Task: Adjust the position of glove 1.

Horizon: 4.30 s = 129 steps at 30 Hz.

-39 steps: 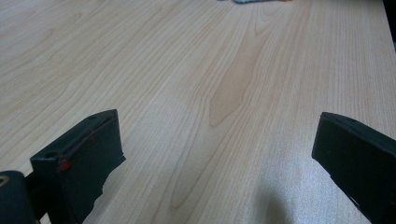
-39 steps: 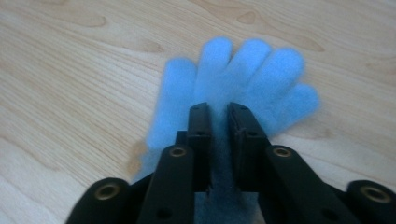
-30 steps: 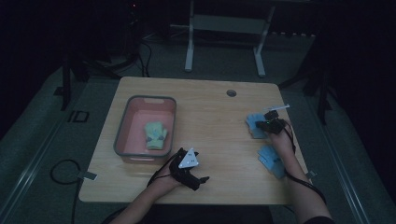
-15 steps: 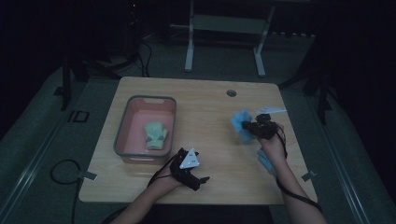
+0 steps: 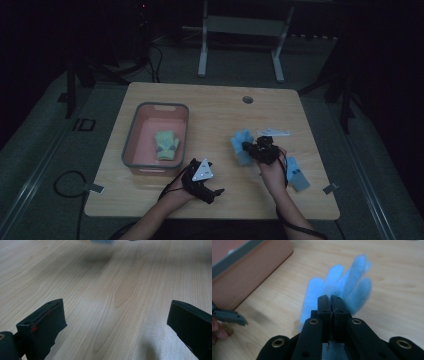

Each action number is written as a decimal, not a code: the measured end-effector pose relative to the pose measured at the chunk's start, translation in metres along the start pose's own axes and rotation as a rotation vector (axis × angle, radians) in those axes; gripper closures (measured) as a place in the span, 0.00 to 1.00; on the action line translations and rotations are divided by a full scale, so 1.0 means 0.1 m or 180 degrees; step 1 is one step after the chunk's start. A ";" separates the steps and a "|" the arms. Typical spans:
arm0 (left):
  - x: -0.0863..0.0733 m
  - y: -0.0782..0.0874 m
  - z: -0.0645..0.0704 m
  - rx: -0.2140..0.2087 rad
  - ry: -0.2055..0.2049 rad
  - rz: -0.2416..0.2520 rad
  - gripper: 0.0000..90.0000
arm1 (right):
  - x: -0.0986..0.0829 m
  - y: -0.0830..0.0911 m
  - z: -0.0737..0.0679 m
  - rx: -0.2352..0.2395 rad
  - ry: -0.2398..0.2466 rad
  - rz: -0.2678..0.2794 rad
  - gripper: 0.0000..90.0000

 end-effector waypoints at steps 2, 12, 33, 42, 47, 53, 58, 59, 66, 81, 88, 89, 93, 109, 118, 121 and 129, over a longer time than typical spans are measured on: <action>0.00 0.00 0.00 0.0003 -0.0004 0.0004 0.02 | -0.07 -0.04 -0.02 -0.0059 0.0023 -0.0023 0.97; 0.00 -0.01 0.00 0.0021 -0.0015 0.0022 0.02 | -0.32 -0.24 -0.03 -0.0122 -0.0184 -0.0159 0.97; -0.02 0.01 0.00 0.0040 -0.0009 0.0050 0.02 | -0.24 -0.13 0.09 -0.0095 0.0036 -0.0088 0.70; -0.02 0.01 -0.01 0.0053 0.0001 0.0039 0.02 | -0.19 0.12 0.30 -0.0027 0.0333 0.0003 0.69; -0.02 0.01 -0.01 0.0047 0.0006 0.0036 0.02 | -0.25 0.26 0.49 -0.0142 0.0422 -0.0018 0.67; -0.02 0.01 -0.01 0.0049 0.0005 0.0033 0.02 | -0.36 0.39 0.71 -0.0245 0.0420 -0.0064 0.66; -0.02 0.00 -0.01 0.0048 -0.0001 0.0024 0.02 | -0.44 0.49 0.95 -0.0350 0.0317 -0.0088 0.66; -0.02 0.00 -0.01 0.0048 -0.0001 0.0024 0.02 | -0.44 0.49 0.95 -0.0350 0.0317 -0.0088 0.66; -0.02 0.00 -0.01 0.0051 0.0016 0.0024 0.02 | -0.59 0.63 1.33 -0.0427 0.0196 -0.0173 0.66; -0.02 0.00 -0.02 0.0064 0.0005 0.0031 0.02 | -0.92 0.73 1.51 -0.0209 0.0363 -0.0406 0.61; -0.02 0.00 -0.02 0.0067 0.0004 0.0037 0.02 | -1.08 0.66 1.44 -0.0110 0.0532 -0.0482 0.63; -0.02 0.00 -0.02 0.0067 0.0004 0.0038 0.02 | -1.08 0.66 1.44 -0.0110 0.0532 -0.0482 0.63; -0.02 0.00 -0.02 0.0066 0.0004 0.0038 0.02 | -1.09 0.65 1.46 -0.0157 0.0532 -0.0369 0.68; -0.02 0.00 -0.02 0.0059 0.0011 0.0031 0.02 | -0.76 0.78 1.42 -0.0551 0.0121 -0.0148 0.93; -0.02 0.00 -0.01 0.0078 -0.0023 0.0028 0.02 | -0.30 0.77 1.31 -0.0812 0.0038 0.0099 0.93; -0.02 0.01 -0.02 0.0074 -0.0008 0.0043 0.02 | -0.20 0.72 1.25 -0.0899 0.0030 0.0122 0.93; -0.02 0.01 -0.01 0.0071 -0.0018 0.0036 0.02 | -0.23 0.48 1.21 -0.1003 -0.0197 0.0022 0.93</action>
Point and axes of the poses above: each handheld gripper's, and its own axes: y roughly backward along the jaws, x roughly out of its top, z roughly to its right, the point moved 8 cm from there along -y, roughly forward along the jaws, and after that the axes turned 6 degrees about -x, right-handed, at the moved point
